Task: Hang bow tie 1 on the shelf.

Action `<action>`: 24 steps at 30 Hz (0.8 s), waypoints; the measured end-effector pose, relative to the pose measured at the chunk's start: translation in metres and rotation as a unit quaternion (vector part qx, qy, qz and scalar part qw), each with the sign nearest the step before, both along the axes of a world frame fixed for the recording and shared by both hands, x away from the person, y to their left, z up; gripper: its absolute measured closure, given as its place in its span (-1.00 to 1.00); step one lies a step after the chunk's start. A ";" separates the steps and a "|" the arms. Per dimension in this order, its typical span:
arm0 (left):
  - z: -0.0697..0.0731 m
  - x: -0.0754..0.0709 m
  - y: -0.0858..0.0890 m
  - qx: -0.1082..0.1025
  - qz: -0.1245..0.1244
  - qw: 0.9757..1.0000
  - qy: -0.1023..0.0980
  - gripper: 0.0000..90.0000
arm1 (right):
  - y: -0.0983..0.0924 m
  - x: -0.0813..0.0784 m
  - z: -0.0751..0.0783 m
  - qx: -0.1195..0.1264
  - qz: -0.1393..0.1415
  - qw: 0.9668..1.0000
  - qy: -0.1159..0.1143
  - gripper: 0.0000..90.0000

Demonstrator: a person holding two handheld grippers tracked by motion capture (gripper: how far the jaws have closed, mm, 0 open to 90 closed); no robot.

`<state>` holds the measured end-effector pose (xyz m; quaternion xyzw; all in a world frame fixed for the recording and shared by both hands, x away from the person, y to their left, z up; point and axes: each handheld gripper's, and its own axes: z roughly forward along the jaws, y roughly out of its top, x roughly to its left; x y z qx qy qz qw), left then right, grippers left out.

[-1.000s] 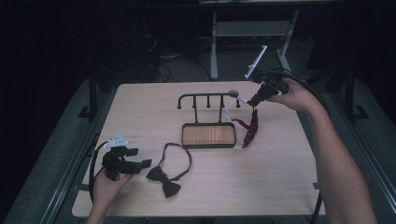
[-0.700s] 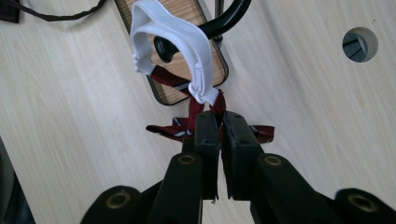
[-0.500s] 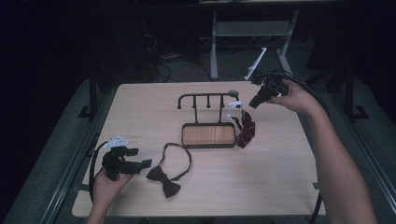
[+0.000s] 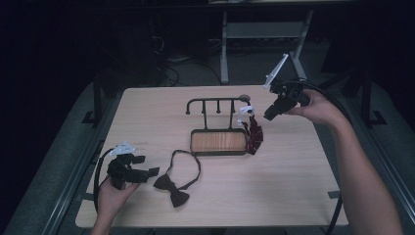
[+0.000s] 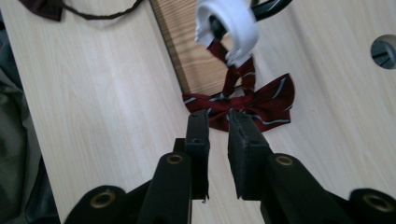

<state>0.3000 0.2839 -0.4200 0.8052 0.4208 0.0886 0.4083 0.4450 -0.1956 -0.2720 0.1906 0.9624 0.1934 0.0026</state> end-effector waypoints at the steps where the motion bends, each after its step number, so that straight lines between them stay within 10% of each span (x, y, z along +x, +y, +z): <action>1: -0.001 0.000 -0.001 0.001 -0.001 1.000 -0.001 -0.62 | -0.001 -0.002 -0.001 0.000 0.003 1.000 -0.001 0.70; 24: -0.004 0.001 -0.008 0.021 -0.020 1.000 0.004 -0.49 | -0.021 -0.058 -0.023 0.033 0.039 0.999 -0.014 0.37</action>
